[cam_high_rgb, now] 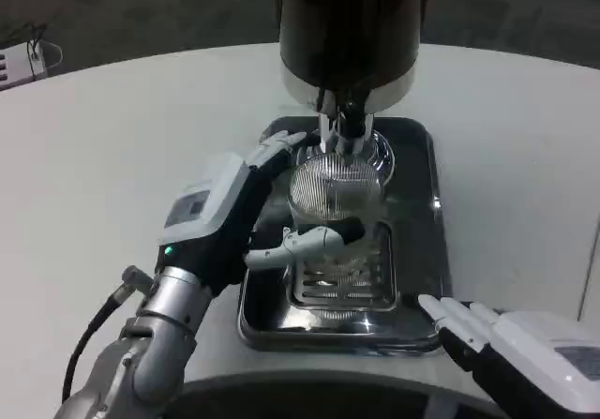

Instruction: Grasp the cup under the faucet to collect the drink, then remove the cup.

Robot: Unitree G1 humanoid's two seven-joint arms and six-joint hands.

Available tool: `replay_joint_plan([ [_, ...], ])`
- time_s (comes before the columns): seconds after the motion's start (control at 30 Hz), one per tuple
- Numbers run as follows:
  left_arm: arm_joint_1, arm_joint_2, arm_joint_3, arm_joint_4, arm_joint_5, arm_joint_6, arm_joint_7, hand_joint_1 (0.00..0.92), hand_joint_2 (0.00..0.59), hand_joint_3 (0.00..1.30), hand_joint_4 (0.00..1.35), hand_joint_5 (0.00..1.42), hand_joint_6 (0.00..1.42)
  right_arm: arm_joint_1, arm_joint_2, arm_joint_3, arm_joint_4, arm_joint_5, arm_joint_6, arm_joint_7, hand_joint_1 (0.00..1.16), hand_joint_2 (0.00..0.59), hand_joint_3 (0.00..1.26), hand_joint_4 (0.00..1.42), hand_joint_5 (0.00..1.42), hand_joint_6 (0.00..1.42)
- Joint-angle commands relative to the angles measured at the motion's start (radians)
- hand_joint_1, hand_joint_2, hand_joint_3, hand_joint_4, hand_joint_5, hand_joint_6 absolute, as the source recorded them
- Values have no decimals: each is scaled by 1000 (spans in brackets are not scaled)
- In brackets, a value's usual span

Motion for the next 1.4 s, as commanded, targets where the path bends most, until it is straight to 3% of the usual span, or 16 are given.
replay_joint_plan([
  [0.03, 25, 23, 16, -36, -39, -30, -18, 103, 0, 198, 51, 252, 424, -3, -15, 10, -14, 11, 21, 9, 535, 413, 0, 0, 0, 0],
  [0.33, 221, 83, 109, -290, -154, -44, -108, 82, 7, 205, 74, 252, 424, 1, -36, 20, -14, 12, 55, -3, 535, 413, 0, 0, 0, 0],
  [0.57, 296, 70, 204, -494, -319, -65, -178, 2, 41, 236, 193, 299, 390, -2, -47, 26, -14, 10, 66, -15, 535, 413, 0, 0, 0, 0],
  [0.77, 215, 71, 231, -613, -511, 3, -332, 0, 54, 251, 223, 316, 358, -8, -57, 48, -14, 2, 76, -18, 535, 413, 0, 0, 0, 0],
  [0.9, 136, 73, 229, -625, -574, 61, -416, 0, 58, 235, 222, 320, 351, -13, -66, 67, -14, -5, 87, -24, 535, 413, 0, 0, 0, 0],
  [1.23, -4, 59, 192, -528, -634, 152, -603, 0, 62, 215, 209, 316, 343, -19, -69, 88, -14, -19, 104, -35, 535, 413, 0, 0, 0, 0],
  [1.4, -23, 46, 170, -492, -642, 150, -674, 0, 63, 214, 208, 319, 343, -13, -59, 91, -14, -31, 104, -38, 535, 413, 0, 0, 0, 0],
])
